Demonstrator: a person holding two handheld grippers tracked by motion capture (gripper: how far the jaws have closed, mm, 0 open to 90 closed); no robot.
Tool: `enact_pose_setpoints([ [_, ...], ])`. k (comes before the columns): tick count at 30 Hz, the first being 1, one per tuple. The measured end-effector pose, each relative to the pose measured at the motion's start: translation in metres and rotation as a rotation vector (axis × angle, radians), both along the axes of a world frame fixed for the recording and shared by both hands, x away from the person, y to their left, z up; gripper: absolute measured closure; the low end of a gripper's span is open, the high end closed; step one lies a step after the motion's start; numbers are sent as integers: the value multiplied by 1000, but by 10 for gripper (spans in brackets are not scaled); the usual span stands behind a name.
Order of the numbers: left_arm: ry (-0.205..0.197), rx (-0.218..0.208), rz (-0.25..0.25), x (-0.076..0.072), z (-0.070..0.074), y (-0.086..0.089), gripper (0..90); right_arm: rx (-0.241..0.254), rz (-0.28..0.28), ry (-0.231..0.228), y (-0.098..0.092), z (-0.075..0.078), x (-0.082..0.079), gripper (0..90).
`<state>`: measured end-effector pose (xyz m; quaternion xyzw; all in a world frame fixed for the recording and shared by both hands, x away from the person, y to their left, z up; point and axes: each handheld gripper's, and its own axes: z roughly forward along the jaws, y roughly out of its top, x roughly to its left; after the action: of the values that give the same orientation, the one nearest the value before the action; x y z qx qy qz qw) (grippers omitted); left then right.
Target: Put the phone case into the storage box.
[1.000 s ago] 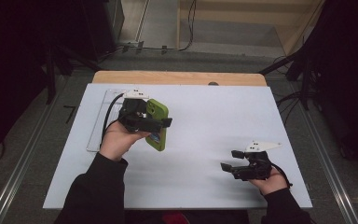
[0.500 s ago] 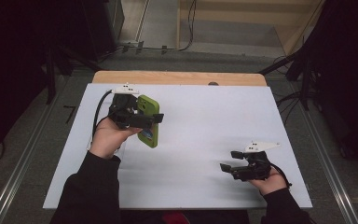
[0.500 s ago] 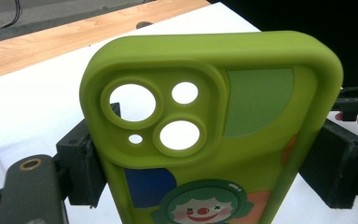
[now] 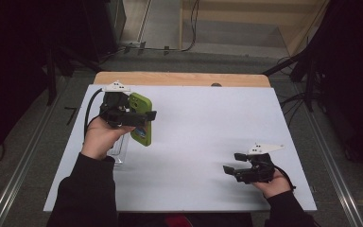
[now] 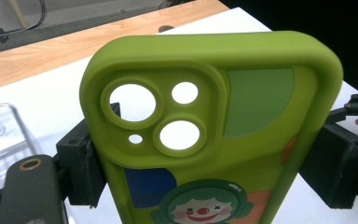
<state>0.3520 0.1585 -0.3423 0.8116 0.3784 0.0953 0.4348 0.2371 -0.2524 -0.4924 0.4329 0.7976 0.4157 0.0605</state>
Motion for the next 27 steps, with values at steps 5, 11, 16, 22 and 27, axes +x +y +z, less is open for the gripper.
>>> enact_pose_setpoints([
  [5, -6, -5, 37, 1, 3, 9, 158, -1, -1, 0, 0, 0, 0, 249],
  [11, -38, 14, 103, 3, 5, 20, 158, -3, -1, -3, 0, 0, 0, 249],
  [16, -32, 13, 136, 5, 5, 30, 158, -3, -1, -4, 0, 0, 0, 249],
  [22, -41, 6, 170, 5, 8, 40, 158, -6, -3, -7, 1, 1, -1, 249],
  [27, -47, 1, 195, 5, 11, 49, 158, -5, 0, -7, 1, 1, -1, 249],
])
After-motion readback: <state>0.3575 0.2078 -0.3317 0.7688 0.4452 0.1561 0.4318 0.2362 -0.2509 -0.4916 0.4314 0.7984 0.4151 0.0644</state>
